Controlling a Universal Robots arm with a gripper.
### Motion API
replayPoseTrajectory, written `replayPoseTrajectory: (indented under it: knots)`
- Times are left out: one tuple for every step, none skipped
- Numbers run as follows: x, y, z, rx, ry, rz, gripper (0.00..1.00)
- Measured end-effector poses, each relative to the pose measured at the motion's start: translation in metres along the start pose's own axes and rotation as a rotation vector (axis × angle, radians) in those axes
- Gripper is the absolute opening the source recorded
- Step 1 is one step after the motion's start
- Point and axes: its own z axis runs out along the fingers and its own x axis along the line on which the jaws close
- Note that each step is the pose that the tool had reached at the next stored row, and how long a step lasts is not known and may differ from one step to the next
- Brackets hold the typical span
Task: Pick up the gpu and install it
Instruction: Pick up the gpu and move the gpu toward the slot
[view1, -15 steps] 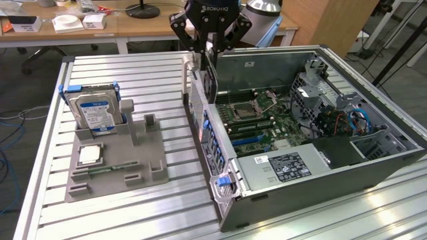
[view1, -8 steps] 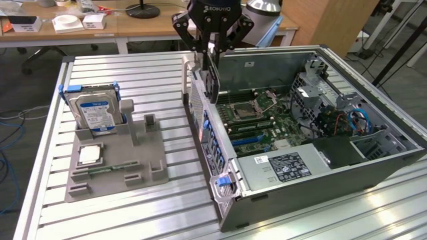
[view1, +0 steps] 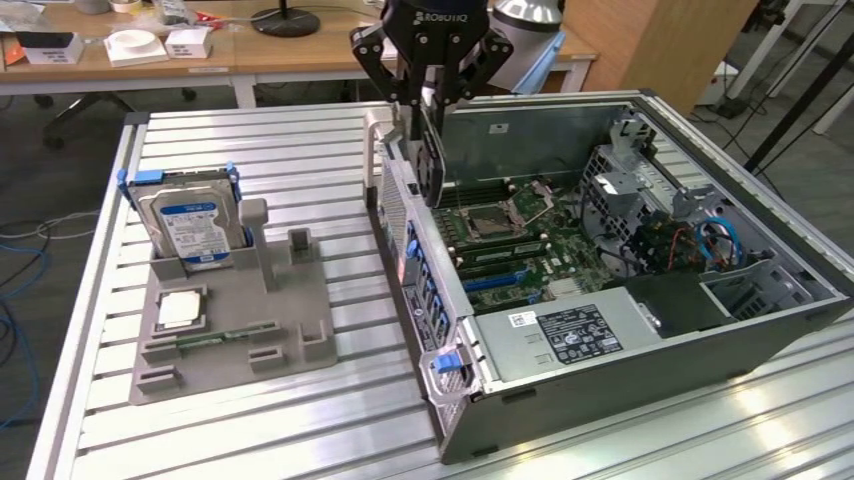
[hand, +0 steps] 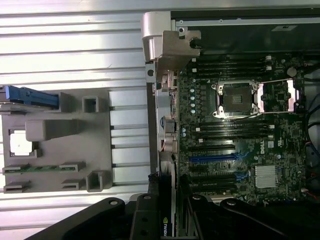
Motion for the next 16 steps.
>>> replayPoseTrajectory:
  knots:
    - [-0.0007,0.0,0.0,0.0,0.0,0.0,0.26]
    - [-0.0013,0.0001,0.0,0.0,0.0,0.0,0.26]
    - [-0.0018,0.0001,0.0,0.0001,0.0,0.0,0.26]
    - [-0.0024,0.0002,0.0001,0.0,0.0,0.0,0.26]
    - [-0.0031,0.0002,0.0,0.0,0.0,0.0,0.26]
    - [-0.0036,0.0003,0.0001,0.0,0.0,0.0,0.26]
    - [-0.0043,0.0003,0.0001,0.0001,0.0,0.0,0.26]
    - [-0.005,0.0004,0.0001,0.0,0.0,0.0,0.26]
    - [-0.0056,0.0004,0.0001,0.0,0.0,0.0,0.26]
    - [-0.0062,0.0004,0.0001,0.0,0.0,0.0,0.26]
    - [-0.0068,0.0005,0.0001,0.0,0.0,0.0,0.26]
    - [-0.0074,0.0005,0.0001,0.0001,0.0,0.0,0.26]
    - [-0.0081,0.0006,0.0002,0.0,0.0,0.0,0.26]
    - [-0.0088,0.0007,0.0002,0.0,0.0,0.0,0.26]
    - [-0.0094,0.0007,0.0002,0.0,0.0,0.0,0.26]
    - [-0.0101,0.0007,0.0002,0.0,0.0,0.0,0.26]
